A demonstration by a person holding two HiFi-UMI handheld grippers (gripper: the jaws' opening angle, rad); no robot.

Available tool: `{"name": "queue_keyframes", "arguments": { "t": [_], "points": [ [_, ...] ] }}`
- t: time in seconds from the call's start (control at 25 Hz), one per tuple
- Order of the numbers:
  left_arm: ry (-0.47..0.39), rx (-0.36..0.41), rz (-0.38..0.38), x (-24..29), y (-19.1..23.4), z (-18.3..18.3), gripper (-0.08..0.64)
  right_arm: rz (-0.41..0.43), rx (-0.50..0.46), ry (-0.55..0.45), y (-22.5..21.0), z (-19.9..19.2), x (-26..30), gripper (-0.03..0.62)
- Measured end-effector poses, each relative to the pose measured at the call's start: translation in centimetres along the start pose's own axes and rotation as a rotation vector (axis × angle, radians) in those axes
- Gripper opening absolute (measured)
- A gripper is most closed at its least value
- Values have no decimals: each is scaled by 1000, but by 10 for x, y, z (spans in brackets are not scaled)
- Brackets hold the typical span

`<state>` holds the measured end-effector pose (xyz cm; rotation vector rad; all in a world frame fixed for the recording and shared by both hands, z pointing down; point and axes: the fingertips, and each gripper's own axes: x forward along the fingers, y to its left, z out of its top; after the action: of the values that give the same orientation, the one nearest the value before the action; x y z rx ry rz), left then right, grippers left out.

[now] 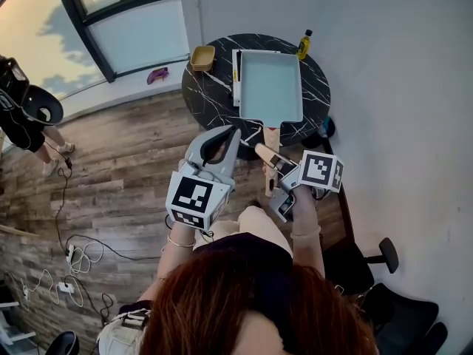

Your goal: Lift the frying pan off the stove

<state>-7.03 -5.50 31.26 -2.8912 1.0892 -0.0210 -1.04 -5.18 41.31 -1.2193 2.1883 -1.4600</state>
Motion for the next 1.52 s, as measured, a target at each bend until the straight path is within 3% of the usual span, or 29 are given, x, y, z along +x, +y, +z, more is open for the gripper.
{"name": "queue_keyframes", "arguments": {
  "t": [0.6, 1.52],
  "points": [
    [5, -13, 3, 0, 2, 0, 12, -12, -10, 2, 7, -2, -7, 100],
    [8, 20, 40, -47, -67, 8, 12, 29, -25, 35, 22, -51, -76, 100]
  ]
}}
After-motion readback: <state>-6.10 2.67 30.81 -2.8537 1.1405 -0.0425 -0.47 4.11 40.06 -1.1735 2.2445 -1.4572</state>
